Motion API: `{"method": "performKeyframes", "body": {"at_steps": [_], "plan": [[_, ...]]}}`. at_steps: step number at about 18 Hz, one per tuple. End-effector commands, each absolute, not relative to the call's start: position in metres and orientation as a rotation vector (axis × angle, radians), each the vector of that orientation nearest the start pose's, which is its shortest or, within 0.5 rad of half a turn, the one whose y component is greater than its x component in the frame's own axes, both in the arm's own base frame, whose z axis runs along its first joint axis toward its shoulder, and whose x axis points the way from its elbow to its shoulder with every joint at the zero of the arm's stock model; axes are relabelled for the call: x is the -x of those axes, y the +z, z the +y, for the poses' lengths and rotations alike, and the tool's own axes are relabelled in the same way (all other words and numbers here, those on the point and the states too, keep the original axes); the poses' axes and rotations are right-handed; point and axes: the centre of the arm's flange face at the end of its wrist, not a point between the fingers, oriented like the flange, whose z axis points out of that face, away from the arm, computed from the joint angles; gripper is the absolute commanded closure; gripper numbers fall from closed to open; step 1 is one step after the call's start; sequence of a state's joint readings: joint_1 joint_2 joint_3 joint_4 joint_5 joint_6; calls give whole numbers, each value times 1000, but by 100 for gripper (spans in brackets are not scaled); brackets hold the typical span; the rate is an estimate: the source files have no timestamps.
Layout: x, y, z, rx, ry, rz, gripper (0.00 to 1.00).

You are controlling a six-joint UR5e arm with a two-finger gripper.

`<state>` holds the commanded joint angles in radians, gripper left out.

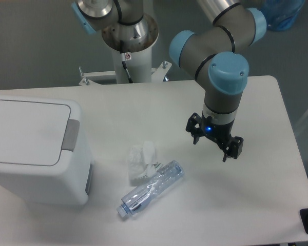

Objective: Open the trash can

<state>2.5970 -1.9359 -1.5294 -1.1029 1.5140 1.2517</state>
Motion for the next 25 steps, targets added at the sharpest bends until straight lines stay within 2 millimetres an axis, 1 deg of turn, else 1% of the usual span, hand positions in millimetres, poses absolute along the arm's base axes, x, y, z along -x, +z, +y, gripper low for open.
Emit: {"method": "performKeyframes", "body": {"at_steps": [4,5,6,8,10,11,12,14,16,18,20,21,25], "plan": [[471,350,449,3002,157,351,0],[471,352,449,2998,162,349,0],[472,354,450,2989,173,347,0],[468,352,452,2951,172,325,0],[471,349,447,2894,133,233,0],[470,351,448,2878,117,166,0],[469,356,448,2869,114,108,0],[462,374,452,2838,122,53,0],[457,385,459,2765,62,-56,0],[452,405,466,2664,-15,-195,0],[451,411,466,2601,-92,-315,0],[450,413,467,2584,-111,-337,0],[421,446,475,2494,-175,-387,0]]}}
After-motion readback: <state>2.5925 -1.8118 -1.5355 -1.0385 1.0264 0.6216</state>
